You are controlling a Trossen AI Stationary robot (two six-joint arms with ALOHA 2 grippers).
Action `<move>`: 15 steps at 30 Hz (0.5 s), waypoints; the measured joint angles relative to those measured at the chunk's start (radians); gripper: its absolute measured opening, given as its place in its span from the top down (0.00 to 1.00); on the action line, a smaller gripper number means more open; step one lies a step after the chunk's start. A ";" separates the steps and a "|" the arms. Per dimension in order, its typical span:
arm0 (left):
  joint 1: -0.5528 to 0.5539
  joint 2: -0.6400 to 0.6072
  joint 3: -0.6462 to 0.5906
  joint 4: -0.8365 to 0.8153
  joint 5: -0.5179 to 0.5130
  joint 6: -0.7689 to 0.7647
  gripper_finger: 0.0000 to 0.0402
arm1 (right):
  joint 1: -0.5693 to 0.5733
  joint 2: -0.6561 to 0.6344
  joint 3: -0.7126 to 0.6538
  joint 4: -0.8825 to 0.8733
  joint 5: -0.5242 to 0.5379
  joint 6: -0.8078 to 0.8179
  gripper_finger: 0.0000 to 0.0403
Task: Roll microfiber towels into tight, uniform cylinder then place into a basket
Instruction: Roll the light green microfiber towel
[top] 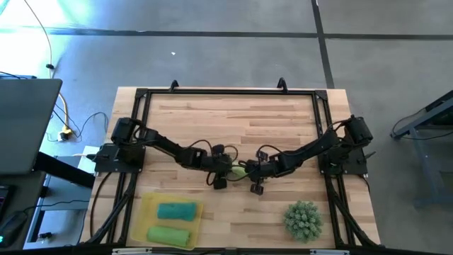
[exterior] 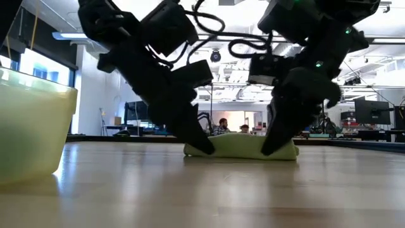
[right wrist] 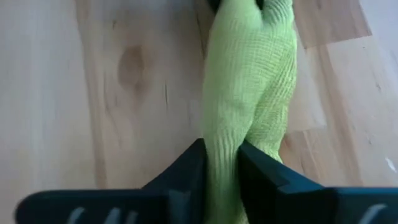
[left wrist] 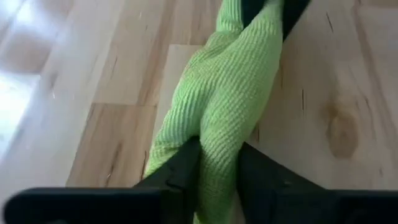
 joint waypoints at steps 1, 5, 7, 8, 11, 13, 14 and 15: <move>0.007 -0.001 0.000 -0.004 0.026 -0.021 0.82 | 0.000 -0.014 -0.002 -0.009 -0.006 -0.018 0.82; 0.032 -0.002 0.000 -0.002 0.157 -0.127 0.92 | 0.000 -0.105 -0.006 -0.078 -0.022 -0.073 0.73; 0.038 -0.002 0.000 -0.001 0.196 -0.174 0.94 | 0.001 -0.154 -0.006 -0.127 -0.024 -0.089 0.70; 0.040 -0.002 0.000 -0.001 0.210 -0.193 0.95 | 0.001 -0.175 -0.006 -0.142 -0.024 -0.089 0.70; 0.041 -0.002 0.000 0.002 0.235 -0.227 0.93 | 0.001 -0.224 -0.006 -0.135 -0.016 -0.091 0.69; 0.040 -0.002 -0.001 0.003 0.242 -0.230 0.90 | 0.006 -0.229 -0.005 -0.080 -0.008 -0.092 0.69; 0.040 -0.002 -0.001 0.004 0.243 -0.231 0.89 | 0.011 -0.227 -0.005 -0.060 0.008 -0.096 0.69; 0.039 -0.002 -0.001 0.005 0.243 -0.231 0.88 | 0.016 -0.216 -0.004 -0.041 0.032 -0.109 0.69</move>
